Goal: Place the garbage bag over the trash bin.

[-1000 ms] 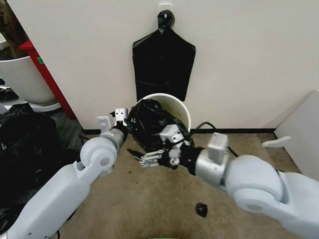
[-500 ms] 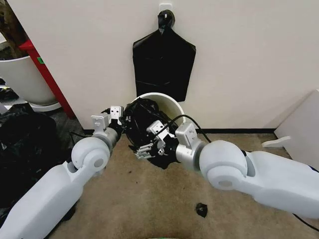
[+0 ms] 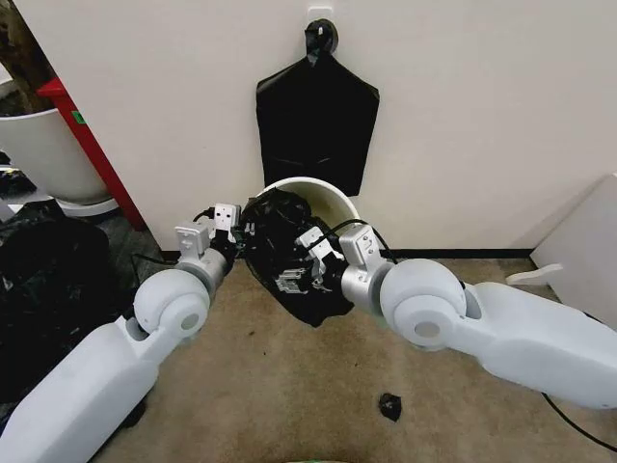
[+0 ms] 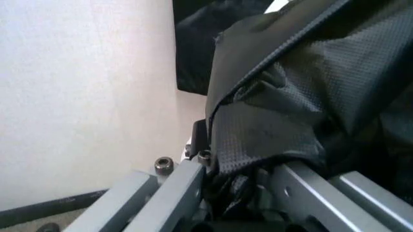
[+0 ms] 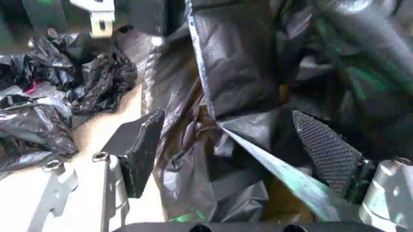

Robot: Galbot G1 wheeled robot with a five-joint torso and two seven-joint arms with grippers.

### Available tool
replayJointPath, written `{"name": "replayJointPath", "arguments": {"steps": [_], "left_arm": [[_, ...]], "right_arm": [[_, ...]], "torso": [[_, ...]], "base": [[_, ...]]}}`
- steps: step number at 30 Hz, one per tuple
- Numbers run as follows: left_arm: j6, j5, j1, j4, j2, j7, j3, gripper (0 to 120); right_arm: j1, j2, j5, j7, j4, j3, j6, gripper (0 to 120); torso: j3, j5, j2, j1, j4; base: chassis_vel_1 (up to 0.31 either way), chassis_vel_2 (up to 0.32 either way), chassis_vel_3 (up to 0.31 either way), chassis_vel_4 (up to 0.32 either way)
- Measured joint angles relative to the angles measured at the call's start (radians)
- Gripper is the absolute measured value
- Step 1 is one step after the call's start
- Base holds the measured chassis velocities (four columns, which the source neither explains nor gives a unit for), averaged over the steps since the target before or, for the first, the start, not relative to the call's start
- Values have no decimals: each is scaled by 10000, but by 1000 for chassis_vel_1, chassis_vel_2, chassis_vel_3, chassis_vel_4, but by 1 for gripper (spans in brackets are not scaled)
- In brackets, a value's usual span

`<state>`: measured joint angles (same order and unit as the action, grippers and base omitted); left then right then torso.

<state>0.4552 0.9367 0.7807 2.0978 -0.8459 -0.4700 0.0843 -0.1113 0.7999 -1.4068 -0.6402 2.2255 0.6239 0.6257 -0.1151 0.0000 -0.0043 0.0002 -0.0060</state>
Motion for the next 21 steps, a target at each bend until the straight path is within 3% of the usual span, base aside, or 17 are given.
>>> {"name": "replayJointPath", "arguments": {"steps": [7,10,21], "left_arm": [[-8,18,-75,-88,-63,5,-11,1],[-9,64,-129,-96,-78,5,-11,1],[-9,110,-99,-79,-105,66,12,1]], "right_arm": [[182,-164,594,120,61,213,191,71],[178,-372,976,394,84,299,359,54],[-26,-827,2536,1104,-14,412,420,19]], "torso": [[0,1,0,0,0],[0,2,0,0,0],[0,2,0,0,0]], "base": [[0,0,0,0],[0,0,0,0],[0,0,0,0]]}}
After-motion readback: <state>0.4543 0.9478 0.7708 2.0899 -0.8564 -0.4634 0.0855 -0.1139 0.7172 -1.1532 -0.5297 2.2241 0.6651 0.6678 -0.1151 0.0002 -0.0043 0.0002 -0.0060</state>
